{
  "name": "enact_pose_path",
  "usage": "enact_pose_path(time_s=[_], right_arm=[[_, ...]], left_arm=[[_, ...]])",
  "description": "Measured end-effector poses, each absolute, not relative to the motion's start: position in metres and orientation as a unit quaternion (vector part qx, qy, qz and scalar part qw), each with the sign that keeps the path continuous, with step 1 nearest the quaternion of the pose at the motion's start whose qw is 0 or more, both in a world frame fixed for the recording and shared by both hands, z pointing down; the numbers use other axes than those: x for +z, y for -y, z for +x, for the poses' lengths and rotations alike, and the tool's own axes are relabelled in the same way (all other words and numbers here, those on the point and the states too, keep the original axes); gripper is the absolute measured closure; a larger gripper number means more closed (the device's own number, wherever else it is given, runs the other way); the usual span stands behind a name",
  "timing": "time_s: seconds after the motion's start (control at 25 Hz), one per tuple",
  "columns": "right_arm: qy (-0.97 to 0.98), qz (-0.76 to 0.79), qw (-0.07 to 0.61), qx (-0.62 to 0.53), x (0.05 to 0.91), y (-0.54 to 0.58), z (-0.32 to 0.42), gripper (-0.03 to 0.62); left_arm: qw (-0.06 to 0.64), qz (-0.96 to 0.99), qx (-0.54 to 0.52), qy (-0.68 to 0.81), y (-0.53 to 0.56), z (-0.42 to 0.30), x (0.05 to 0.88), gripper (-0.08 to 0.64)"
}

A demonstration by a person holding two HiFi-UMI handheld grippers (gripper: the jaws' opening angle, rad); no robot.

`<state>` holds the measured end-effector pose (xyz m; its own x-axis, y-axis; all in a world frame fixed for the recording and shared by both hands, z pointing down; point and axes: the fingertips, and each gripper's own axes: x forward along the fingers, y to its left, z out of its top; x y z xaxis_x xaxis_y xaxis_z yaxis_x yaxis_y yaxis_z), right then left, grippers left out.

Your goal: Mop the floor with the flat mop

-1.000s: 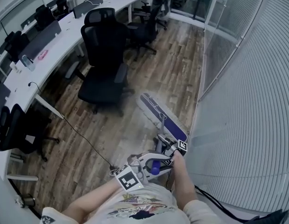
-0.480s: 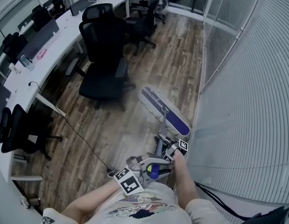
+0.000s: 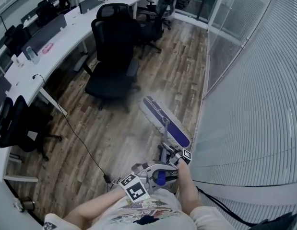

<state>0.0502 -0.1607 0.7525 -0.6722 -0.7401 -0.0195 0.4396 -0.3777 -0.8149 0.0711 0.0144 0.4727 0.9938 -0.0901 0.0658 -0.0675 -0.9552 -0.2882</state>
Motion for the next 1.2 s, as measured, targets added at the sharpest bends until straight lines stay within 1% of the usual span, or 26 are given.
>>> enact_pose_path(time_s=[0.24, 0.56, 0.68, 0.92, 1.2], right_arm=[[-0.425, -0.18, 0.379, -0.802, 0.752, 0.083, -0.004, 0.44], [-0.421, -0.185, 0.375, -0.805, 0.75, -0.052, -0.064, 0.439], [-0.417, -0.189, 0.386, -0.801, 0.744, -0.089, -0.081, 0.439], [-0.423, -0.181, 0.383, -0.801, 0.739, -0.13, -0.093, 0.433], [-0.412, -0.192, 0.395, -0.798, 0.747, -0.128, -0.079, 0.433]], left_arm=[[0.137, -0.99, -0.026, -0.036, -0.091, 0.011, 0.465, 0.454], [0.132, -0.991, -0.029, -0.019, -0.223, -0.05, 0.463, 0.454], [0.133, -0.99, -0.033, -0.007, -0.261, -0.068, 0.458, 0.451], [0.128, -0.991, -0.031, 0.001, -0.298, -0.078, 0.447, 0.449], [0.13, -0.991, -0.007, 0.005, -0.3, -0.061, 0.455, 0.434]])
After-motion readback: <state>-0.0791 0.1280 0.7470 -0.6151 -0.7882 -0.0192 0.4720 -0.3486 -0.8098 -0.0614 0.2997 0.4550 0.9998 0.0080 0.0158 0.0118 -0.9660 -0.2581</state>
